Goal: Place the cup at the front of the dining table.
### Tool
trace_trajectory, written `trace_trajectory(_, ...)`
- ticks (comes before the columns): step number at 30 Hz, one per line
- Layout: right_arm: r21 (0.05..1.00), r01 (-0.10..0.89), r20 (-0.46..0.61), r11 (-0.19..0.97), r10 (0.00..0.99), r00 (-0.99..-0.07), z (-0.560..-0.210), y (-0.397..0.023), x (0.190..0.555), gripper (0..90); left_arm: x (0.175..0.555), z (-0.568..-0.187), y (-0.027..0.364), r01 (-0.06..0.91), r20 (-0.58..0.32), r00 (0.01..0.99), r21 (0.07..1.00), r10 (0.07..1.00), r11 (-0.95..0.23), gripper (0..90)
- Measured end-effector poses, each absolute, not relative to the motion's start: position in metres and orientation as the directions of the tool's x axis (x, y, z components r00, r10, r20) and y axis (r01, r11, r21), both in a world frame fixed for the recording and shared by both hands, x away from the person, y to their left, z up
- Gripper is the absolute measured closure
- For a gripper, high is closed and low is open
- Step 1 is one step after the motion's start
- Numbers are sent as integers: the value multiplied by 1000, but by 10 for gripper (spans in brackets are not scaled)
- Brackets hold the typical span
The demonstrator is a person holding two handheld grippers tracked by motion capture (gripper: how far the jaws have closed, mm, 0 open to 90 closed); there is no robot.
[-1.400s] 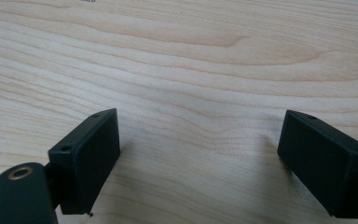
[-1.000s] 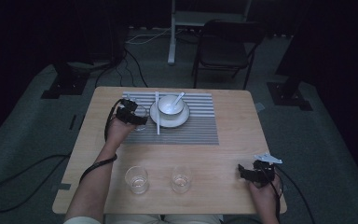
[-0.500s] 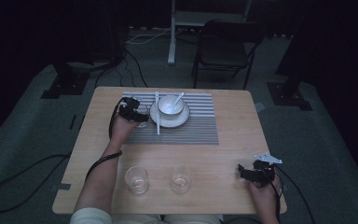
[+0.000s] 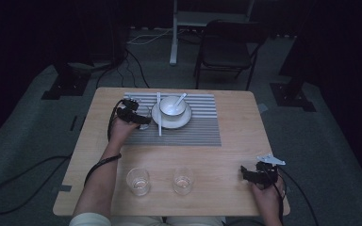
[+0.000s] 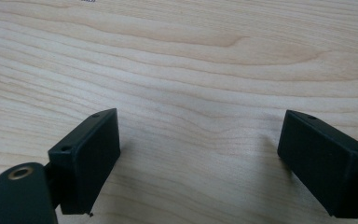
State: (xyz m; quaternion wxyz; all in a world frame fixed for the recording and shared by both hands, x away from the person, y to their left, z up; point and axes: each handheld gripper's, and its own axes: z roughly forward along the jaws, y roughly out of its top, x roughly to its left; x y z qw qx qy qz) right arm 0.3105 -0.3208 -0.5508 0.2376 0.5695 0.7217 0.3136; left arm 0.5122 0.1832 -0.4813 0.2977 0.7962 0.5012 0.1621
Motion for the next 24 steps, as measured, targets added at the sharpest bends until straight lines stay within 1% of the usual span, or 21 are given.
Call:
trace_trajectory(2, 723, 673, 14, 155, 971, -238, -551, -321, 310, 123, 509, -485, 184, 688, -3, 436, 646, 900, -331, 0)
trace_trajectory(4, 723, 673, 14, 154, 971, -238, -551, -321, 310, 123, 506, -488, 184, 677, 17, 450, 645, 893, -354, 0)
trace_trajectory(6, 723, 673, 14, 155, 971, -238, -551, -321, 310, 123, 502, -489, 187, 678, 3, 448, 650, 894, -342, 0)
trace_trajectory(7, 723, 673, 15, 154, 971, -238, -551, -321, 310, 123, 500, -491, 190, 678, -28, 447, 663, 894, -319, 0)
trace_trajectory(8, 723, 673, 15, 154, 971, -238, -551, -321, 310, 123, 499, -492, 191, 682, -37, 449, 660, 893, -316, 0)
trace_trajectory(9, 723, 673, 15, 154, 971, -238, -551, -321, 310, 123, 497, -493, 193, 682, -23, 448, 655, 894, -325, 0)
trace_trajectory(14, 723, 673, 15, 154, 971, -238, -551, -321, 310, 123, 487, -495, 202, 675, -18, 434, 668, 901, -313, 0)
trace_trajectory(15, 723, 673, 15, 154, 971, -238, -551, -321, 310, 123, 485, -496, 205, 676, -30, 436, 670, 899, -306, 0)
trace_trajectory(19, 723, 673, 15, 154, 971, -238, -551, -321, 310, 124, 476, -497, 212, 674, -13, 430, 670, 903, -311, 0)
trace_trajectory(24, 723, 673, 15, 154, 971, -238, -551, -321, 310, 123, 467, -494, 219, 665, -23, 434, 682, 901, -303, 0)
